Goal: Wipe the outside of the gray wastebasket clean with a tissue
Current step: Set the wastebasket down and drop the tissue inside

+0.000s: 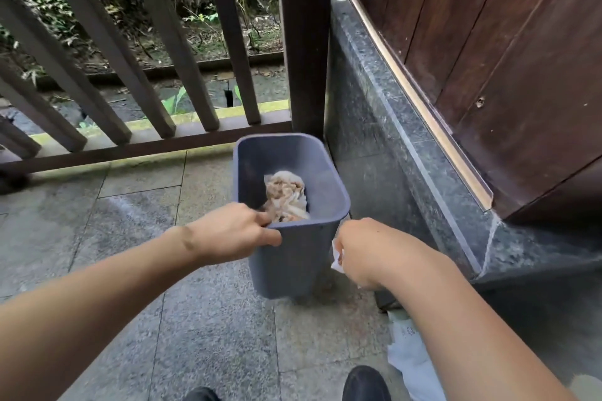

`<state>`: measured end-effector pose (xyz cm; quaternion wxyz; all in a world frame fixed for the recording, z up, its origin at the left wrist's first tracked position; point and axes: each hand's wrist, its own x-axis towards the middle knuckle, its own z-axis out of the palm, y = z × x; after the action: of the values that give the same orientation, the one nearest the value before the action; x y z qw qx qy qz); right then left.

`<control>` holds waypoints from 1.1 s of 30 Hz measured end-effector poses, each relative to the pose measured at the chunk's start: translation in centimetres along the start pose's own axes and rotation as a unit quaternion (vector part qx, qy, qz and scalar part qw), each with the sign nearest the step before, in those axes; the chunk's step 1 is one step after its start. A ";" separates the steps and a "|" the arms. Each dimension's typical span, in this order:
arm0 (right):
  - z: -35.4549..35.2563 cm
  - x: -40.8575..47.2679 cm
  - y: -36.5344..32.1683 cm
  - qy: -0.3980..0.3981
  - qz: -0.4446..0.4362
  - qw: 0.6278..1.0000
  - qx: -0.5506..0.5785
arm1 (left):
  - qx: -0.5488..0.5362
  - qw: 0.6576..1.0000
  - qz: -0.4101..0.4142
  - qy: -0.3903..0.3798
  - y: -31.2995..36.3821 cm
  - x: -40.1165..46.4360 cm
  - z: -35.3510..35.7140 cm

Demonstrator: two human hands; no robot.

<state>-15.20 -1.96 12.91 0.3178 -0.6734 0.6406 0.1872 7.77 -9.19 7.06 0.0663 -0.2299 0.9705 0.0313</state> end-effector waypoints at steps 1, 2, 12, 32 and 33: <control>0.0 0.1 -0.3 -0.003 -0.008 1.000 0.004 | 0.009 1.000 -0.004 0.008 -0.8 0.5 0.4; -0.1 0.2 -0.6 -0.005 -0.016 1.000 0.010 | 0.017 1.000 -0.014 0.016 -1.6 1.0 1.0; 0.0 1.4 -1.4 0.008 -0.044 0.998 0.044 | -0.038 0.994 -0.099 0.019 -0.9 1.6 7.8; -0.7 -0.3 -2.3 0.012 -0.086 0.994 0.069 | -0.344 0.778 -0.472 0.233 2.5 -2.0 8.7; -0.7 -0.4 -2.2 0.010 -0.084 0.994 0.070 | -0.308 0.796 -0.474 0.216 2.3 -2.5 9.3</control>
<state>-13.16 -2.21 14.06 0.3727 -0.7028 0.5962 0.1079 10.00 -5.20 -1.68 -0.2124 -0.6703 0.6682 0.2432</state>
